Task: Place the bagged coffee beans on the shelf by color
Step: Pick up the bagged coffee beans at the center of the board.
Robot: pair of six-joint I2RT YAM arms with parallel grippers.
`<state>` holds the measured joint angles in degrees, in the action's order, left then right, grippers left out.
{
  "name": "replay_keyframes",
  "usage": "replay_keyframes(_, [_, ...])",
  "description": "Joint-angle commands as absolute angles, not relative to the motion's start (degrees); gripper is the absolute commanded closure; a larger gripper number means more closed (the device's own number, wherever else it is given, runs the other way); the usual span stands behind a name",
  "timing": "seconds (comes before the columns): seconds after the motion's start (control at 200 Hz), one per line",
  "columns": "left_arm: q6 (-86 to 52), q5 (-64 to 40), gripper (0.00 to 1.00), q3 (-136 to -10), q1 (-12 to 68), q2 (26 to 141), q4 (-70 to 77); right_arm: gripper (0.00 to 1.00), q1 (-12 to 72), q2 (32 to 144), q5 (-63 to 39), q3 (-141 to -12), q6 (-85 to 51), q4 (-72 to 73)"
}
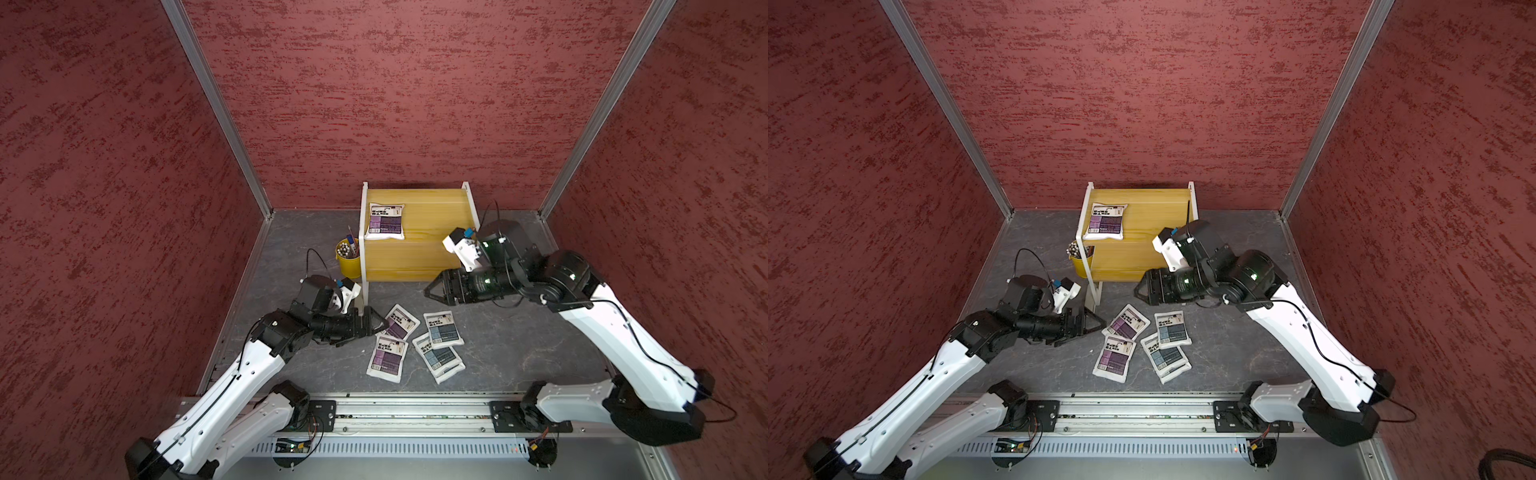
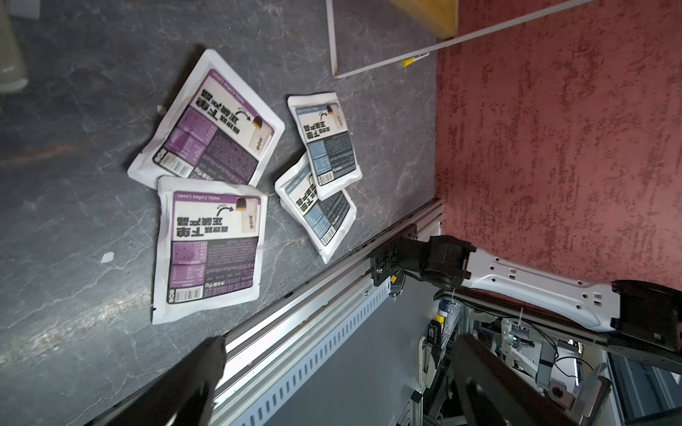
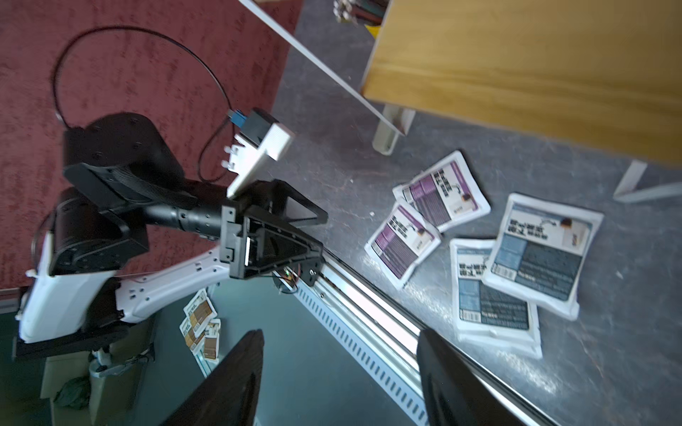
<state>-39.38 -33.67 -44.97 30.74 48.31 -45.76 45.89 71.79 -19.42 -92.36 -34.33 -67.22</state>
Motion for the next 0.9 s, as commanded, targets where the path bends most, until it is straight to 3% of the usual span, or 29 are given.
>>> replay_keyframes(0.0, [-43.35, -29.42, 0.00, -42.49, 32.17, 48.30, -44.30, 0.30, 48.33, 68.51, -19.18, -81.22, -40.30, -56.90])
replay_keyframes(0.386, [-45.94, -28.70, 0.00, -38.85, 31.82, 53.91, -45.30, 0.31, 56.22, 68.46, -24.91, -45.71, -57.80, -22.48])
replay_keyframes(0.897, [-46.89, -33.42, 0.00, -33.27, 31.75, 58.19, -33.60, 0.35, 61.08, 82.76, -24.36, -41.93, -64.66, -6.28])
